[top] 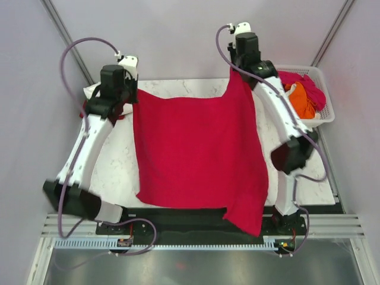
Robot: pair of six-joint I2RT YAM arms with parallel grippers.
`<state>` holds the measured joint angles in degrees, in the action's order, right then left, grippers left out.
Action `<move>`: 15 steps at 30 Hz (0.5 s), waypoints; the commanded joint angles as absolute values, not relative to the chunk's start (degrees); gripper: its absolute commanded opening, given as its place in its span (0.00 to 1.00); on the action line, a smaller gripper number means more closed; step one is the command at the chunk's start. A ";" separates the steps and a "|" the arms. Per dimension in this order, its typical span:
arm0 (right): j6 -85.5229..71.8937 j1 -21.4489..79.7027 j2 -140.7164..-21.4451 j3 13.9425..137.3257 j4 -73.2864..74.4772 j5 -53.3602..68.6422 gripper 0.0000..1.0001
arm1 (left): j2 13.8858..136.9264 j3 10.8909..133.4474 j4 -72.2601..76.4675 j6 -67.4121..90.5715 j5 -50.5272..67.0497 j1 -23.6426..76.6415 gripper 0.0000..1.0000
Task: Fold and stack the t-shirts
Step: Flatten the tshirt out
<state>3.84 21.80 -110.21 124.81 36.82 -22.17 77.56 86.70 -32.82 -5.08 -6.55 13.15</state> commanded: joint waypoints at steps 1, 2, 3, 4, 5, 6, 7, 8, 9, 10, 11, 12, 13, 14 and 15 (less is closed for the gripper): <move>0.27 17.94 -135.33 149.34 39.44 -13.62 0.97 | 99.31 97.23 -33.20 -0.98 -11.16 4.77 0.66; 0.18 17.15 -139.27 159.59 40.16 -13.80 0.98 | 104.19 102.60 -37.66 -0.53 -10.64 3.70 0.79; -1.74 16.79 -141.31 160.31 38.16 -14.06 0.98 | 108.15 107.70 -41.36 3.39 -11.07 3.00 0.79; -2.45 16.44 -139.85 157.70 35.10 -13.37 0.98 | 113.50 115.15 -46.96 4.47 -11.51 2.47 0.78; -3.16 15.91 -137.40 146.97 31.24 -12.75 0.98 | 114.08 117.23 -48.07 4.83 -11.86 2.46 0.77; -4.12 15.82 -134.59 141.91 24.33 -12.48 0.98 | 113.39 117.68 -48.16 5.79 -11.69 2.55 0.77; -5.00 15.56 -130.91 138.64 22.69 -11.87 0.98 | 111.99 117.08 -47.55 6.41 -11.25 2.55 0.80; -5.01 15.64 -130.17 136.95 22.41 -11.95 0.98 | 109.28 116.55 -47.03 6.68 -11.60 2.46 0.84; -5.01 15.56 -129.82 137.28 23.72 -12.21 0.98 | 108.20 116.37 -46.76 7.11 -11.78 2.55 0.85; -5.36 15.64 -129.55 137.72 24.77 -12.83 0.98 | 107.32 116.37 -46.84 7.21 -11.17 2.55 0.86; -5.36 15.64 -129.20 137.99 25.74 -12.92 0.98 | 105.05 116.11 -46.93 7.38 -9.33 2.55 0.84; -5.80 15.64 -128.68 137.38 27.23 -13.09 0.98 | 103.99 115.41 -46.85 8.60 -8.19 2.64 0.83; -6.84 15.56 -126.84 136.15 27.42 -12.92 0.98 | 102.50 113.14 -46.76 9.05 -6.43 3.07 0.81; -7.46 15.64 -125.52 132.14 27.42 -12.66 0.98 | 101.35 111.55 -46.24 9.49 -4.33 3.51 0.81; -8.34 15.56 -124.03 129.49 26.73 -12.31 0.98 | 99.08 109.88 -45.88 11.15 -3.35 4.04 0.80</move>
<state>-4.95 15.11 -135.46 132.42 30.61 -13.39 108.22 111.15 -46.94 5.87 -8.14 2.68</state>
